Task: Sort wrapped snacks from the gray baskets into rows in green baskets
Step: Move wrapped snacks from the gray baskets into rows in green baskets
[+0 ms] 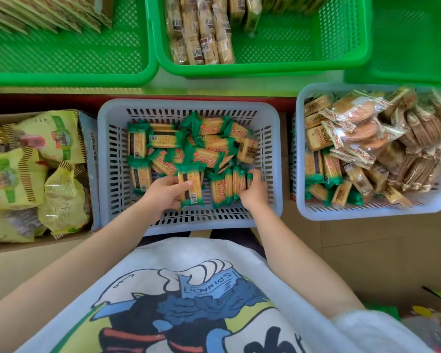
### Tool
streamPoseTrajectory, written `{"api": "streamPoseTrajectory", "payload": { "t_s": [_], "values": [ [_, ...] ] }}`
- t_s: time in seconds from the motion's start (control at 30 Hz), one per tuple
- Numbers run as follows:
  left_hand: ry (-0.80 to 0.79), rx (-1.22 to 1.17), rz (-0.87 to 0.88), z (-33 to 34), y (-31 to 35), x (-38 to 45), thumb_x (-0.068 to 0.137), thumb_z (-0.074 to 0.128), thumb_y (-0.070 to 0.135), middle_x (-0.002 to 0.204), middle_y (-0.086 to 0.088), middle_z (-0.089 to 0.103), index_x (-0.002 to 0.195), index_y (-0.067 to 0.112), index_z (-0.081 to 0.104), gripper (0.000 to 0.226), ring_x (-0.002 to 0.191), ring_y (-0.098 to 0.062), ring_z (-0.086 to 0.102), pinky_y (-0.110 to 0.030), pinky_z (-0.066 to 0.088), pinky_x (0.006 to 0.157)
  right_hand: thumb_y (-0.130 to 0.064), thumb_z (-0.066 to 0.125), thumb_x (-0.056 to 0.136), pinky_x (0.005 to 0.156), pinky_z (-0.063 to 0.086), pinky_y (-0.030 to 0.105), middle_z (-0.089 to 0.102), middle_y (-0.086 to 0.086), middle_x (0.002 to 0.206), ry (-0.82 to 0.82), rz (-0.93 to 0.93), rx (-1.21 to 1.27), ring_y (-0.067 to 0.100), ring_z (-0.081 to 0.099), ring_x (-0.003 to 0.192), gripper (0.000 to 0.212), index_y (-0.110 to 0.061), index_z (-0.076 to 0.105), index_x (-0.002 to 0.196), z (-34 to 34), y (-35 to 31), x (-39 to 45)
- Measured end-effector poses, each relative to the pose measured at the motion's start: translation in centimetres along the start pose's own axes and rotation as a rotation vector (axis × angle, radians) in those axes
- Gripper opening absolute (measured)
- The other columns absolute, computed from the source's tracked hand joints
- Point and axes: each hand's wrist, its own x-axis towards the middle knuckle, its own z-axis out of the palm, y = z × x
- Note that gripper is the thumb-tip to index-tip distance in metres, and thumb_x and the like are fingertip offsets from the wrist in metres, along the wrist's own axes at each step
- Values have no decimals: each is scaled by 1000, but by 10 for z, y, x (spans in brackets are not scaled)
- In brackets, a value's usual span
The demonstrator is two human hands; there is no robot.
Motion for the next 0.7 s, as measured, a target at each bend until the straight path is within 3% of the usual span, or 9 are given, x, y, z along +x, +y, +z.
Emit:
{"api": "streamPoseTrajectory", "payload": {
  "t_s": [0.1, 0.17, 0.27, 0.33, 0.37, 0.43, 0.53, 0.6, 0.7],
  "values": [
    [3, -4, 0, 1, 2, -1, 92, 70, 42, 117, -6, 66, 131, 14, 60, 50, 87, -16, 57, -31, 54, 75, -20, 64, 97, 93, 52, 46, 47, 14, 140, 4, -16, 36, 34, 54, 120, 57, -26, 35, 146, -1, 0, 0],
    [20, 15, -5, 1, 7, -5, 93, 68, 41, 117, -22, 62, 131, 15, 61, 46, 83, -17, 58, -37, 58, 80, -23, 63, 98, 84, 49, 40, 51, 12, 138, 5, -58, 40, 31, 56, 120, 55, -23, 36, 146, -3, -1, 0],
    [-1, 17, 0, 4, 14, -12, 97, 64, 34, 116, -32, 59, 129, 13, 62, 38, 70, -28, 59, -36, 59, 65, -22, 59, 99, 70, 47, 37, 58, 8, 128, 72, -119, -60, 28, 61, 102, 51, -22, 35, 144, -13, -6, -6],
    [-8, -6, 10, 8, 17, -14, 97, 64, 33, 87, -24, 65, 127, 14, 62, 36, 60, -18, 51, -30, 54, 56, -23, 59, 98, 63, 51, 41, 59, 3, 110, 100, -126, -63, 25, 61, 84, 53, -21, 33, 143, -24, -13, -15],
    [-5, -8, 14, 10, 18, -14, 96, 65, 34, 85, -11, 63, 126, 15, 62, 36, 63, -17, 52, -36, 58, 67, -25, 61, 96, 62, 55, 43, 57, 0, 100, 89, -125, -3, 24, 61, 79, 54, -22, 33, 142, -32, -18, -20],
    [20, -12, 32, 15, 23, -15, 94, 67, 37, 109, -9, 66, 130, 16, 57, 42, 81, -26, 61, -52, 51, 96, -27, 64, 94, 65, 61, 48, 52, -4, 101, 34, -106, 217, 21, 63, 81, 57, -25, 31, 141, -51, -32, -33],
    [41, -19, 122, 26, 48, -25, 94, 68, 38, 131, 1, 55, 140, 25, 47, 53, 106, -22, 56, -43, 47, 92, -22, 61, 95, 63, 63, 41, 58, -6, 107, -91, -72, 529, 17, 67, 88, 46, -21, 36, 133, -85, -52, -58],
    [8, -87, 144, 35, 72, -35, 96, 65, 35, 130, 7, 53, 133, 25, 47, 42, 118, -18, 51, -41, 42, 102, -20, 57, 98, 51, 56, 34, 64, -3, 99, -179, -122, 732, 15, 69, 78, 28, -15, 49, 125, -109, -61, -73],
    [-127, -197, 177, 55, 113, -58, 96, 61, 44, 123, -2, 64, 122, 25, 49, 34, 110, -22, 63, -46, 45, 100, -18, 53, 101, 48, 50, 28, 67, 3, 91, -278, -246, 972, 15, 68, 73, 19, -17, 58, 119, -145, -69, -89]
  ]
}}
